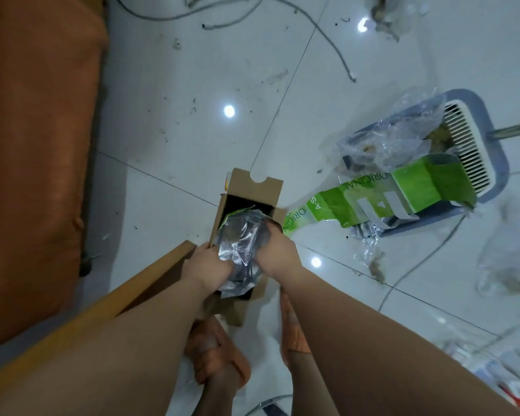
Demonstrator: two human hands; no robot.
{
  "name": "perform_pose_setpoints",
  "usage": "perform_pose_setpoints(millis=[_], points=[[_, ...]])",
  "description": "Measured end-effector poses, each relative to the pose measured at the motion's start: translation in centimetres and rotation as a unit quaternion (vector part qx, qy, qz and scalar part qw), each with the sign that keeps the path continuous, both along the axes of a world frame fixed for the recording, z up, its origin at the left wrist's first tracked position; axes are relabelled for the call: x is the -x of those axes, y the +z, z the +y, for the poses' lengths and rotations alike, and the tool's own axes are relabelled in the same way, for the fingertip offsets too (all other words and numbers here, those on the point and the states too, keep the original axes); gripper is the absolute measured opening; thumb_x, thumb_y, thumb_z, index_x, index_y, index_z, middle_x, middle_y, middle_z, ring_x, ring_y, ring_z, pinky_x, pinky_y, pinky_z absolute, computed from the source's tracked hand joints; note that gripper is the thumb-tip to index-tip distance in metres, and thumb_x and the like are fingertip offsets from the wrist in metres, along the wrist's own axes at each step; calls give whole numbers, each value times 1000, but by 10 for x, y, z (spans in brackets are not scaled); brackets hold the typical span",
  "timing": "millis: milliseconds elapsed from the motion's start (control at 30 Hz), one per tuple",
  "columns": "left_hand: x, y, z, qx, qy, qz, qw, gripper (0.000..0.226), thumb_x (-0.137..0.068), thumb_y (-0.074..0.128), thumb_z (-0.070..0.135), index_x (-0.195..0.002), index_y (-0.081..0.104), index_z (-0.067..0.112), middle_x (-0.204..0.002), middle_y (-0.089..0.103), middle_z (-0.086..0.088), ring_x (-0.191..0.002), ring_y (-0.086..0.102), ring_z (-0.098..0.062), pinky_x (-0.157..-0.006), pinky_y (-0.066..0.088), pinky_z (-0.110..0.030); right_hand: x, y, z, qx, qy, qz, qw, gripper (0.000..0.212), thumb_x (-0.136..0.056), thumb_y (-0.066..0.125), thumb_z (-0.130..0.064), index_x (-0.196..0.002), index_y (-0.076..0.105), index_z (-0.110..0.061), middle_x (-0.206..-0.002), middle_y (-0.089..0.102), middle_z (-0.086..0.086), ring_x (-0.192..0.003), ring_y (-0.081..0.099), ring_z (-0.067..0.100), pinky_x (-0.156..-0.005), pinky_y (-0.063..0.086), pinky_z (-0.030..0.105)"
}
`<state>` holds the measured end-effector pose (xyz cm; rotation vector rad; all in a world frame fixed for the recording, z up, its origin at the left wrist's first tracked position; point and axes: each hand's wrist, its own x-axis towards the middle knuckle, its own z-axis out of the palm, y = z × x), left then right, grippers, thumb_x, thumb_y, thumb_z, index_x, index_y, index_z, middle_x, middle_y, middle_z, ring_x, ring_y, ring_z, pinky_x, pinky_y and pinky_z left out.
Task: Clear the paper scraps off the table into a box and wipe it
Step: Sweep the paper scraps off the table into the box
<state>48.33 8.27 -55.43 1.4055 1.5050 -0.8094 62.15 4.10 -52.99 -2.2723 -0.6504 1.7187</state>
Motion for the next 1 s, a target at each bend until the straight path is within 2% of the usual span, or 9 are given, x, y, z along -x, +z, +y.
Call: perform_pose_setpoints(millis=[67,133,267,367,533,667,767,900,1000], points=[[-12,17,4,-30,3,7,1000,24,-68,46,34,-80,58,18,-105,58,-9,-99,54,-30,-95,43,-45,-6,11,3,4,-3,-1,1000,46,-88,47,-10,-133,46,-19,-131,58,8,-119,53,32,-95,39,28],[-20,35,9,-57,-23,12,998,23,-75,48,28,-88,60,13,-102,56,-6,-97,55,-29,-94,43,-43,-17,29,9,-4,4,-15,1000,51,-85,45,-4,-133,47,-19,-130,58,9,-118,53,32,-94,41,28],[-53,83,18,-107,-73,13,991,26,-82,45,5,-104,58,5,-115,55,-11,-101,57,-29,-86,46,-37,-43,79,23,-64,-10,-44,997,65,-82,49,-8,-143,35,-26,-134,54,10,-117,53,29,-93,42,27],[-88,129,22,-157,-71,15,985,28,-83,47,-1,-109,58,5,-118,54,-10,-102,59,-28,-80,46,-35,-60,125,35,-136,-28,-90,986,76,-83,51,-20,-147,14,-39,-134,51,9,-113,55,31,-96,47,41],[-125,201,29,-234,14,31,972,21,-87,48,0,-103,58,9,-108,59,-10,-98,61,-31,-75,47,-36,-82,199,53,-192,-81,-172,963,81,-85,47,-60,-147,0,-40,-154,27,5,-141,25,28,-114,22,55],[-133,261,43,-258,178,26,949,19,-87,49,6,-103,59,5,-104,62,-13,-95,61,-36,-70,43,-35,-98,255,69,-185,-140,-157,960,72,-87,36,-66,-148,14,-34,-153,30,9,-142,24,28,-115,23,50],[-129,309,60,-284,236,18,929,21,-88,46,7,-103,60,7,-107,62,-13,-97,60,-35,-70,40,-33,-104,297,80,-155,-150,-119,969,58,-93,39,-54,-141,36,-20,-139,49,9,-128,45,29,-102,35,38],[-116,362,86,-349,205,4,914,34,-87,39,1,-112,56,15,-115,58,-8,-97,61,-34,-69,40,-34,-101,341,97,-168,-130,-117,970,34,-88,58,-37,-109,57,-10,-105,64,5,-97,59,25,-78,41,29],[-98,406,107,-373,248,-1,894,39,-87,40,2,-119,53,18,-127,52,-6,-102,58,-33,-71,40,-35,-86,379,115,-191,-191,20,962,16,-85,64,-25,-88,60,-10,-91,65,11,-79,59,22,-75,49,35]])
